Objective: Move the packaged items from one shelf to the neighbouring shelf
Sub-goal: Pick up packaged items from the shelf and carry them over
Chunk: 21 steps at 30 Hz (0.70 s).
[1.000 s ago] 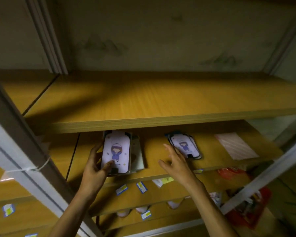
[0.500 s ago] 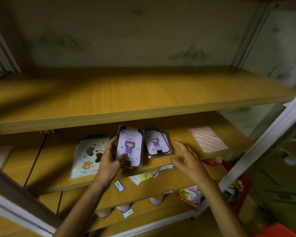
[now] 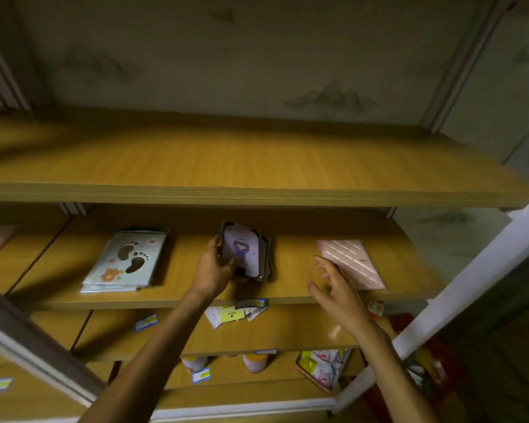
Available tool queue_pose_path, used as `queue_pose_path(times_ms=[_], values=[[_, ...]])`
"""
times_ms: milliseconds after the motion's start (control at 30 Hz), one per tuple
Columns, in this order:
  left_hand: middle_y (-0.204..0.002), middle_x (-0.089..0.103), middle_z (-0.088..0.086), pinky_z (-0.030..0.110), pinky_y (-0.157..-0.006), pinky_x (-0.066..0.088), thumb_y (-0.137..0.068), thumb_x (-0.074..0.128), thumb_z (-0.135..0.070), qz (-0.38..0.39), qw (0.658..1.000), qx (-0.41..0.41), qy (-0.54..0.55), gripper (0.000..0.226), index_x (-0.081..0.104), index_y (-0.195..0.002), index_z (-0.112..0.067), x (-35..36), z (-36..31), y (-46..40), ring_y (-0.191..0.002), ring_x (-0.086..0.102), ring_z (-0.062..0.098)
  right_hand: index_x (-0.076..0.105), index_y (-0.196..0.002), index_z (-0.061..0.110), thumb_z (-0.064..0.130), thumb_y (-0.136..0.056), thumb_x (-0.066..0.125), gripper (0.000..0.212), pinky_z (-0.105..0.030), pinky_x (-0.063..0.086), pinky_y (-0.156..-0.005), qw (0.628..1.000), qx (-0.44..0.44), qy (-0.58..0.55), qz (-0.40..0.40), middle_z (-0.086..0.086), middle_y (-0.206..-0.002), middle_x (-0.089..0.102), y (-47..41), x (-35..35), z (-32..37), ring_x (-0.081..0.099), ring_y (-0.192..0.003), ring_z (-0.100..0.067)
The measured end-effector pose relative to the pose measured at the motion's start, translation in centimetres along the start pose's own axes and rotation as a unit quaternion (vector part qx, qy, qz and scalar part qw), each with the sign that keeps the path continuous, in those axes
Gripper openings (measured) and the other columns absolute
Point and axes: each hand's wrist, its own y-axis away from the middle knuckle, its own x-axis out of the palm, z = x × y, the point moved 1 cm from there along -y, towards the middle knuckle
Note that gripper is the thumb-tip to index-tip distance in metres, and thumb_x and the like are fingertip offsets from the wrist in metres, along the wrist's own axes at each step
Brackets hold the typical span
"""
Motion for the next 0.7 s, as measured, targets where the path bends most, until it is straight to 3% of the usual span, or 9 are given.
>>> queue_pose_path(times_ms=[67,167,300,433,567,700], values=[[-0.127,0.058,0.011,0.041,-0.083,0.055,-0.088,0.062,-0.005,-0.012,0.997,0.023,-0.071,0.06,0.034,-0.141,-0.012,-0.1,0.0,-0.1,-0.113,0.06,0.027,0.034,-0.139,0.041,0.043,-0.089,0.058,0.055,-0.043,0.046,-0.099,1.0,-0.002,-0.002,0.001,0.008,-0.137,0.046,-0.2,-0.3,-0.4,0.046,-0.121,-0.008],[-0.114,0.064,0.015,0.042,-0.074,0.056,-0.089,0.063,-0.018,-0.048,0.973,0.1,-0.204,0.051,0.042,-0.134,-0.01,-0.3,-0.2,-0.1,-0.095,0.065,0.029,0.034,-0.14,0.039,0.042,-0.09,0.057,0.056,-0.041,0.045,-0.1,1.0,-0.006,-0.004,0.005,0.008,-0.138,0.046,-0.6,-0.9,-0.8,0.044,-0.123,-0.007],[-0.126,0.056,0.015,0.044,-0.087,0.048,-0.091,0.059,-0.039,-0.094,0.918,0.167,-0.348,0.053,0.043,-0.134,-0.011,-0.8,-0.3,0.3,-0.11,0.051,0.033,0.034,-0.138,0.044,0.045,-0.089,0.057,0.053,-0.04,0.047,-0.097,1.0,-0.021,-0.005,0.012,0.011,-0.135,0.047,-1.3,-0.9,-0.9,0.045,-0.12,-0.005],[-0.133,0.054,0.011,0.04,-0.09,0.046,-0.086,0.065,-0.041,-0.088,0.912,0.152,-0.37,0.069,0.036,-0.143,-0.014,-2.7,0.4,1.9,-0.117,0.05,0.03,0.036,-0.137,0.043,0.045,-0.09,0.056,0.052,-0.032,0.046,-0.093,0.998,-0.045,-0.003,0.033,0.012,-0.133,0.048,-2.3,0.3,0.4,0.046,-0.119,-0.005],[-0.129,0.057,0.011,0.043,-0.09,0.049,-0.077,0.05,-0.059,-0.097,0.905,0.12,-0.396,0.08,0.034,-0.144,-0.018,-6.6,1.7,4.3,-0.114,0.052,0.031,0.04,-0.138,0.036,0.039,-0.09,0.058,0.051,-0.029,0.045,-0.091,0.995,-0.09,0.006,0.041,0.011,-0.128,0.05,-2.9,2.8,3.3,0.047,-0.112,-0.003],[-0.135,0.054,0.005,0.041,-0.092,0.048,-0.073,0.049,-0.062,-0.116,0.912,0.105,-0.381,0.081,0.038,-0.142,-0.021,-11.4,2.9,7.5,-0.117,0.051,0.026,0.044,-0.135,0.036,0.038,-0.089,0.061,0.049,-0.025,0.044,-0.087,0.992,-0.113,0.0,0.064,0.009,-0.125,0.053,-3.1,6.0,7.1,0.05,-0.112,-0.007]])
